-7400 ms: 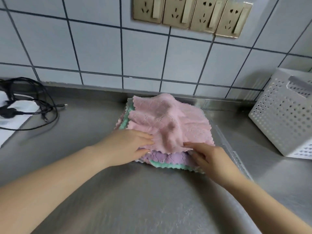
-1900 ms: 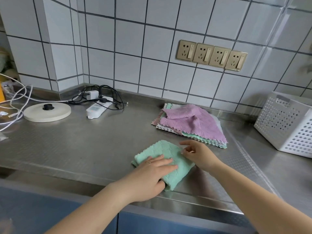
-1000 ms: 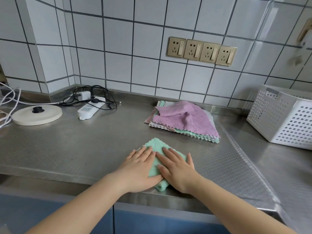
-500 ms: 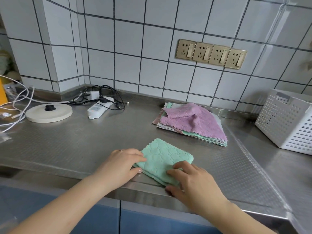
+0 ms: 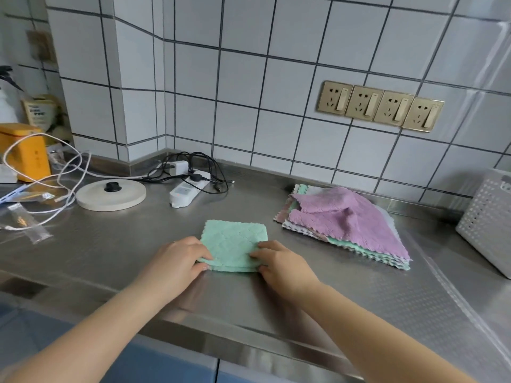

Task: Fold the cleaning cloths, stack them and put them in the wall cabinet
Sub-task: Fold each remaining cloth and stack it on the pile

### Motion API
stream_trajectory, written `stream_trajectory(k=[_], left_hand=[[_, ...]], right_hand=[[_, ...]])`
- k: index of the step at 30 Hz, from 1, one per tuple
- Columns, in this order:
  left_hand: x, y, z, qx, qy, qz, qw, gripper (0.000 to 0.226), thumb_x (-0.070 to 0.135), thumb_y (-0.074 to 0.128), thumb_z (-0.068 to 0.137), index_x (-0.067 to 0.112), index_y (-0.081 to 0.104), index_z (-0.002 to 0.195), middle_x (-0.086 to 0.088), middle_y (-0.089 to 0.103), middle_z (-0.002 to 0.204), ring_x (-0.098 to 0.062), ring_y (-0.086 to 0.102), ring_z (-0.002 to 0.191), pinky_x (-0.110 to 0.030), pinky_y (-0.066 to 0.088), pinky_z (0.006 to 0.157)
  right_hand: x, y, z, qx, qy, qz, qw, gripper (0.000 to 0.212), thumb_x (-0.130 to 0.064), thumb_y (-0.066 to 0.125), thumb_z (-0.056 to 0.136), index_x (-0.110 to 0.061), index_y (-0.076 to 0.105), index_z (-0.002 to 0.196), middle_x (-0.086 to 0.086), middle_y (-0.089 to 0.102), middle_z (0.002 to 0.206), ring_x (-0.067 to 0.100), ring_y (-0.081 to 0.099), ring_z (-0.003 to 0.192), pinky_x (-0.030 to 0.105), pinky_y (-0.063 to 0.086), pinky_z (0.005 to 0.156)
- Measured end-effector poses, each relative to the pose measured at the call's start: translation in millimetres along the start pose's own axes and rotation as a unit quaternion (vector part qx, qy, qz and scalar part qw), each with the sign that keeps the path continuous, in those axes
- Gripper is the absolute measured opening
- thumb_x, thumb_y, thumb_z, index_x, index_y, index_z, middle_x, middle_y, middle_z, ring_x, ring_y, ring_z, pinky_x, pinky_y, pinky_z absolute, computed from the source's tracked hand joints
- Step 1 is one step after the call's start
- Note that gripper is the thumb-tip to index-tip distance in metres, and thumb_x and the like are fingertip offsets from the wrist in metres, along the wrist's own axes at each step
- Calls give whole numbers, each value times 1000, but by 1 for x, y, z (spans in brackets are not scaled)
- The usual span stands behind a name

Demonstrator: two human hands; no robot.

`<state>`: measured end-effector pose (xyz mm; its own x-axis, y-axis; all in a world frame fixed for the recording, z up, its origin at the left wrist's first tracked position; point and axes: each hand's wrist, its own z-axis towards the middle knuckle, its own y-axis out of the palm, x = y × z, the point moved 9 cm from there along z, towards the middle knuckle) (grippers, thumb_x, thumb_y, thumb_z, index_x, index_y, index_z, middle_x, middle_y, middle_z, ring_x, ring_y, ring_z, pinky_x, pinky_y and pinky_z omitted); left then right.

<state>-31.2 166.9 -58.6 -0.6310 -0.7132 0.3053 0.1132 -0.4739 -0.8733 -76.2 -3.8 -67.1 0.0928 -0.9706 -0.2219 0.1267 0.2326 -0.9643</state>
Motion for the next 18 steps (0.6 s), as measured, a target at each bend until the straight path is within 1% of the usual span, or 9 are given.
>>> stream_trajectory(k=[3, 6, 8, 11, 14, 16, 18], left_hand=[[-17, -3, 12, -11, -25, 11, 1000, 17, 28, 64, 85, 28, 70, 101, 11, 62, 106, -16, 61, 97, -29, 45, 81], [-20, -4, 20, -24, -21, 56, 998, 19, 32, 60, 87, 30, 68, 104, 12, 61, 109, -15, 60, 100, -27, 43, 81], [-19, -4, 20, -23, -12, 87, 996, 22, 42, 58, 86, 34, 67, 104, 14, 61, 107, -12, 59, 101, -26, 43, 83], [-16, -6, 20, -17, -21, 105, 994, 30, 58, 50, 85, 36, 67, 95, 16, 60, 98, -11, 55, 98, -28, 40, 82], [-3, -7, 33, -12, -6, 112, 994, 31, 58, 46, 87, 36, 66, 94, 15, 59, 97, -12, 53, 99, -29, 37, 83], [17, -2, 48, -10, 18, 91, 996, 30, 56, 46, 88, 34, 66, 95, 13, 62, 99, -13, 55, 100, -29, 38, 84], [46, 12, 66, -20, 51, 82, 995, 32, 54, 44, 88, 33, 65, 98, 11, 63, 100, -14, 56, 101, -30, 38, 85]], right_hand=[[-5, 4, 21, -5, -6, 2, 1000, 42, -18, 45, 92, -30, 52, 131, -7, 35, 148, 16, 45, 129, 31, 40, 104], [-4, 7, 31, -10, -7, 5, 1000, 42, -18, 44, 92, -30, 52, 132, -6, 35, 148, 17, 44, 130, 31, 40, 104], [-4, 7, 32, -8, -13, 10, 1000, 41, -20, 45, 93, -30, 51, 132, -7, 35, 148, 15, 43, 131, 30, 39, 104], [2, 4, 21, 3, -19, 39, 999, 39, -29, 50, 93, -31, 51, 131, -8, 37, 146, 12, 44, 129, 28, 38, 104], [27, -10, 3, 17, 3, 62, 998, 39, -33, 53, 92, -32, 52, 130, -9, 41, 142, 11, 51, 120, 23, 38, 100], [55, -24, -7, 26, 28, 51, 998, 39, -32, 55, 91, -32, 52, 130, -10, 43, 140, 9, 51, 120, 20, 35, 99], [87, -41, -16, 41, 58, 38, 997, 36, -31, 56, 91, -30, 55, 127, -9, 47, 135, 10, 50, 121, 19, 34, 98]])
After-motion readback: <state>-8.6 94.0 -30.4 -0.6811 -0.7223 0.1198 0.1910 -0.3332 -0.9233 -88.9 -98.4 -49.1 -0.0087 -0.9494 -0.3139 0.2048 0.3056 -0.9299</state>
